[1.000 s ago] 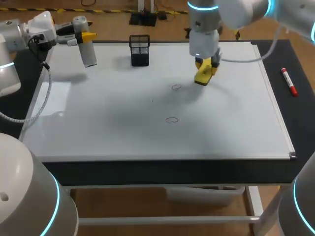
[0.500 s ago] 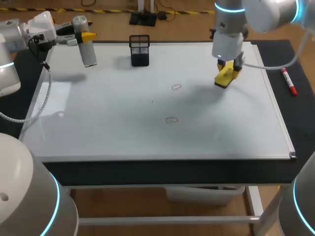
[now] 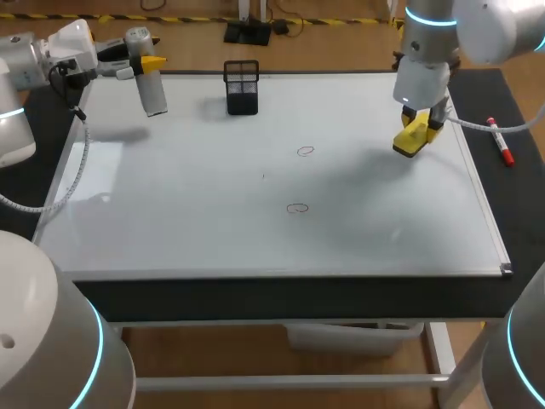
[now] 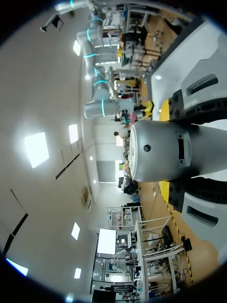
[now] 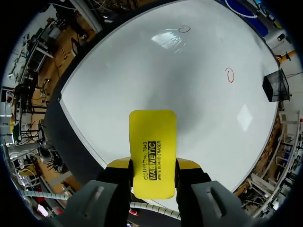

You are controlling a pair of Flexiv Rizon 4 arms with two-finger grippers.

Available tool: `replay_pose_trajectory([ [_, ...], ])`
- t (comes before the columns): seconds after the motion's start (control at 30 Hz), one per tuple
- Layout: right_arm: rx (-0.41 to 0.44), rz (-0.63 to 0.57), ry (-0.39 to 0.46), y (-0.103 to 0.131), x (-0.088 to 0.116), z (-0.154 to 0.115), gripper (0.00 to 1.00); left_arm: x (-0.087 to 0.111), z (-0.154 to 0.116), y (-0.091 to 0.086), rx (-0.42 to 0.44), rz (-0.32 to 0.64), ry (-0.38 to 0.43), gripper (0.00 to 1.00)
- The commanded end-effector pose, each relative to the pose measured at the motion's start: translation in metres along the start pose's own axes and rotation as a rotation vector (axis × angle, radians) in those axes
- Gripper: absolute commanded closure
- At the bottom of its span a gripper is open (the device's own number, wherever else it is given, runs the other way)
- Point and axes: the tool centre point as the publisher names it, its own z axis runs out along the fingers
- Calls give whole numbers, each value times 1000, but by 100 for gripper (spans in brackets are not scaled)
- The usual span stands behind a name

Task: Pick up the inspection probe, press it on each red-marked spot on the whiteboard one by one, put down the probe, pick up the eraser, and wipe off all the red marks.

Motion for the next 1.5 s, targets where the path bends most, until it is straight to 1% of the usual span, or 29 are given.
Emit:
replay_pose_trajectory([
  [0.03, 1, -2, -8, -3, 5, -1, 100, 1, 0, -1, -1, 1, -2, 100],
  [0.67, 1, -2, -11, -3, 5, -2, 100, 1, 0, -1, -1, 1, -2, 100],
  [0.77, 1, -2, -11, -3, 5, -2, 100, 10, 6, -2, -12, 7, 10, 100],
  [0.93, 1, -2, -11, -3, 5, -2, 100, 27, 22, 2, -11, -1, 73, 100],
  [1.2, 1, -2, -11, -3, 5, -2, 100, 54, 58, 1, 9, -6, 178, 100],
  [1.5, 1, -2, -11, -3, 5, -2, 100, 82, 93, -1, 18, -12, 273, 100],
])
